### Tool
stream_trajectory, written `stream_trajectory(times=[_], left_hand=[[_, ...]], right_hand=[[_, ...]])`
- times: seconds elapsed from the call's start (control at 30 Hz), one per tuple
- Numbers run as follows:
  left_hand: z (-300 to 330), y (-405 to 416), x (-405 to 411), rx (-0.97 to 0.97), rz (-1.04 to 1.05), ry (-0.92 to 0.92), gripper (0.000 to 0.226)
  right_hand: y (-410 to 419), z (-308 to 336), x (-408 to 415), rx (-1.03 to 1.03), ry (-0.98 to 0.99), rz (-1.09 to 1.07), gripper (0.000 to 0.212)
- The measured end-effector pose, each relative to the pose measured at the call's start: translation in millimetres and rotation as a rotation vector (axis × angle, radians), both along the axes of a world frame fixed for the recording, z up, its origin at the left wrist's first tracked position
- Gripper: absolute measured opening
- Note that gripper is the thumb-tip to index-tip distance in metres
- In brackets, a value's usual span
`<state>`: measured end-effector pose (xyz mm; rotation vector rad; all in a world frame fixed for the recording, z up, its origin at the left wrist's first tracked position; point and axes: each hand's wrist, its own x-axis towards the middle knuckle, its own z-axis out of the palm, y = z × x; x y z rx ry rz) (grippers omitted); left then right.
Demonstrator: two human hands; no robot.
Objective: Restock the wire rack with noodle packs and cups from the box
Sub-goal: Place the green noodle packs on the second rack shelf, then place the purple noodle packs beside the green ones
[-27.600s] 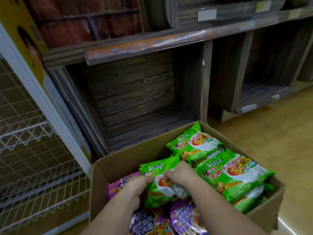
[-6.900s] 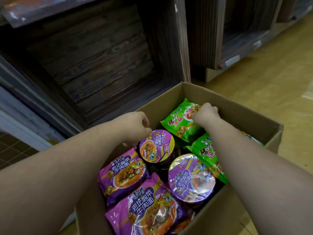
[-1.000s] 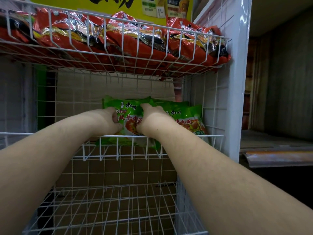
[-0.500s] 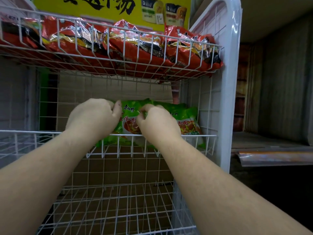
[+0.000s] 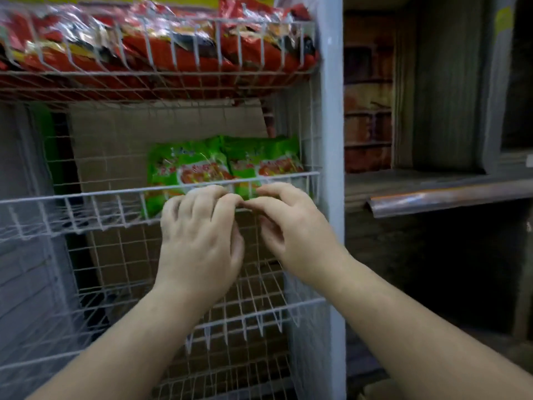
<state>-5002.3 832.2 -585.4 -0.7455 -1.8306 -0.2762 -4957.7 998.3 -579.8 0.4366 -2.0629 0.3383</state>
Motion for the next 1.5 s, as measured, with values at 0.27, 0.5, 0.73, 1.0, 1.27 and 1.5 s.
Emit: stream_trajectory(times=[0.27,0.5,0.73,1.0,1.27,1.5], left_hand=[[-75.7,65.4,51.2,-0.285,-0.212,-0.291,0.027],[-147.1,123.7,85.2,-0.381,-0.302,-0.538,0.029],[-226.5,180.8,112.1,-0.517,-0.417,-0.805,0.027],[-269.9,204.2,124.6,-0.545,-0.313,-1.041,0.041],[-271.5,197.8,124.7,-0.54,-0.266,-1.049,0.055],[-270.4,202.1,129.4,-0.515,-0.25,-1.057,0.055]], right_hand=[[84.0,-122.2,75.9,-0.116,-0.338,-0.134,0.029],[161.2,-202.0,120.8,-0.39,-0.776,-0.352,0.027],[204.4,-270.9,146.9,-0.685,-1.274,-0.516,0.008],[200.7,-306.3,134.4,-0.442,-1.552,-0.852,0.045],[172.3,-336.2,117.3,-0.391,-1.712,-0.937,0.053],[177.4,-342.3,136.6,-0.852,-1.5,-0.758,0.079]])
